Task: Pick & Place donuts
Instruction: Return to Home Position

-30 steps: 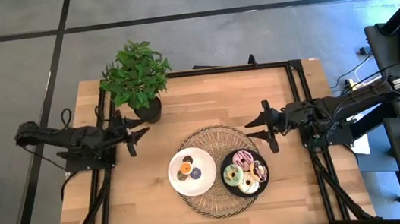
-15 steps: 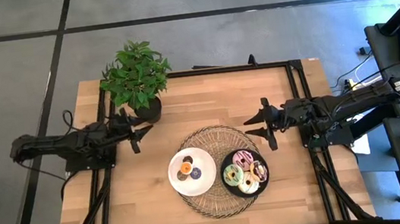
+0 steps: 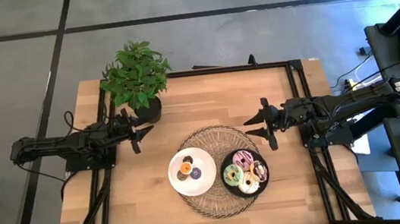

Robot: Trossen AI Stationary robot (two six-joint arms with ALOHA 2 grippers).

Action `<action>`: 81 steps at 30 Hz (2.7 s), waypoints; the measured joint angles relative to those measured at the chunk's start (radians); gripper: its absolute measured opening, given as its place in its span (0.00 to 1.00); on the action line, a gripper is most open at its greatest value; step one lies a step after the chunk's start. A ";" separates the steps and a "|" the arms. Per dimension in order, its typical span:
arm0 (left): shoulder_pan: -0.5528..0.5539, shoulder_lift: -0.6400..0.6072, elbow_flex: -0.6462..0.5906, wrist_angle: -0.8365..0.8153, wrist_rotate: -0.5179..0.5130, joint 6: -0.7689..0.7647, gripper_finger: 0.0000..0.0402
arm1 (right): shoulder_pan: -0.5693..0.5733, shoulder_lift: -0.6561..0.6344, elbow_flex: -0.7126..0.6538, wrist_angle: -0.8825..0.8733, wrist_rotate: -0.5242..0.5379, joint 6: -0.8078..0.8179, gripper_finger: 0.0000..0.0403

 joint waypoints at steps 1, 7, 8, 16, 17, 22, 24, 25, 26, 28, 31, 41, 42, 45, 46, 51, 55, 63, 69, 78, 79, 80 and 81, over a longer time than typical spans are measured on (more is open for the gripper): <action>0.000 0.000 0.000 0.000 0.000 0.000 0.39 | 0.000 0.000 0.000 0.000 0.000 0.000 0.39; 0.000 0.000 0.000 0.000 0.000 0.002 0.40 | 0.000 0.000 0.000 0.000 0.000 0.000 0.39; 0.000 0.000 0.000 0.000 0.000 0.002 0.40 | 0.000 0.000 0.000 0.000 0.000 0.000 0.39; 0.000 0.001 0.000 0.026 -0.001 0.018 0.40 | 0.000 0.000 0.000 0.000 0.000 0.000 0.39; 0.000 0.001 0.000 0.027 -0.001 0.018 0.40 | 0.000 0.000 0.000 0.000 0.000 0.000 0.39; 0.000 0.001 -0.057 0.139 -0.001 0.047 0.40 | 0.000 0.000 0.000 -0.001 0.000 0.000 0.39; 0.000 0.001 -0.056 0.135 -0.003 0.055 0.40 | 0.000 -0.001 0.000 -0.001 -0.001 0.005 0.39; 0.000 0.000 -0.056 0.136 -0.007 0.061 0.40 | 0.000 -0.001 0.000 -0.001 -0.008 0.007 0.39; 0.000 0.000 -0.056 0.137 -0.009 0.063 0.40 | 0.000 -0.001 0.000 -0.001 -0.018 0.007 0.39; 0.001 0.000 -0.056 0.131 -0.011 0.063 0.39 | 0.000 -0.001 0.000 -0.002 -0.020 0.003 0.39; 0.001 0.000 -0.056 0.118 -0.011 0.064 0.39 | -0.004 -0.004 -0.001 -0.009 -0.020 -0.033 0.39; 0.001 -0.036 -0.056 0.120 -0.024 0.088 0.39 | -0.074 -0.226 -0.188 0.111 -0.053 -0.028 0.39; 0.001 -0.040 -0.056 0.118 -0.020 0.082 0.39 | -0.075 -0.252 -0.226 0.151 -0.054 -0.028 0.39; 0.001 -0.040 -0.056 0.118 -0.001 0.069 0.39 | -0.083 -0.322 -0.314 0.233 -0.055 -0.042 0.39; 0.001 -0.040 -0.056 0.118 0.005 0.062 0.39 | -0.087 -0.342 -0.335 0.238 -0.055 -0.045 0.39; 0.001 -0.039 -0.056 0.108 0.048 0.013 0.40 | -0.116 -0.440 -0.412 0.239 -0.057 -0.047 0.39; 0.001 -0.039 -0.056 0.087 0.087 -0.018 0.40 | -0.148 -0.517 -0.443 0.234 -0.085 -0.072 0.39; 0.001 -0.039 -0.056 0.069 0.104 -0.018 0.39 | -0.206 -0.637 -0.443 0.128 -0.140 -0.075 0.39; 0.001 -0.039 -0.056 0.069 0.102 -0.018 0.40 | -0.214 -0.690 -0.443 0.109 -0.142 -0.087 0.39; 0.001 -0.039 -0.056 0.069 0.100 -0.018 0.40 | -0.214 -0.693 -0.443 0.109 -0.142 -0.100 0.39; 0.001 -0.039 -0.056 0.069 0.100 -0.018 0.40 | -0.214 -0.693 -0.443 0.109 -0.142 -0.099 0.39; 0.001 -0.039 -0.056 0.069 0.100 -0.018 0.40 | -0.214 -0.693 -0.443 0.109 -0.142 -0.099 0.39; 0.001 -0.039 -0.056 0.069 0.100 -0.018 0.40 | -0.214 -0.693 -0.443 0.110 -0.142 -0.098 0.39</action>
